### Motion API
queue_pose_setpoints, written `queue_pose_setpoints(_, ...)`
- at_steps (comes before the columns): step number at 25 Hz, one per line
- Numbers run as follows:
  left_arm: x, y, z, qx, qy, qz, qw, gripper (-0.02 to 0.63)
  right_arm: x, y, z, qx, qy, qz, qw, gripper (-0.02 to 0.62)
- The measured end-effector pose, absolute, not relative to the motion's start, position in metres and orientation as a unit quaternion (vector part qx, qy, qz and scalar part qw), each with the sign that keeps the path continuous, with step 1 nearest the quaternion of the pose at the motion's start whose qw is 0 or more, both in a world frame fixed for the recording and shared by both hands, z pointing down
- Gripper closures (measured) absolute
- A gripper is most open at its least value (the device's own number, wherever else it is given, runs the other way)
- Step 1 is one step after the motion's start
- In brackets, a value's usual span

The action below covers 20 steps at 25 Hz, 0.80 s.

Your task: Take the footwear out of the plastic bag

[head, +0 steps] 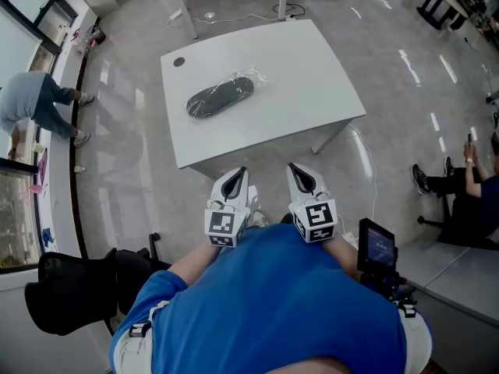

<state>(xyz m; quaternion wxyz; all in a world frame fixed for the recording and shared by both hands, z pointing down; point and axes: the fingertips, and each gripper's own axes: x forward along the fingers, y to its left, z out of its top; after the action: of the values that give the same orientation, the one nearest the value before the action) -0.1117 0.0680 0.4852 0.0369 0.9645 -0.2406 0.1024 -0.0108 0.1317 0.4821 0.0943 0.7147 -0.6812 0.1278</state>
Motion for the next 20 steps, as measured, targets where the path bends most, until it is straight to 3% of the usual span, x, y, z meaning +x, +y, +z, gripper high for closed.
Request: queue_pose_setpoints(20, -0.116, -0.023, 0.492, 0.946, -0.300, 0.114, 0.050, 0.599, 0.004, 0.023, 0.488, 0.673, -0.719, 0.135, 0.106, 0.592)
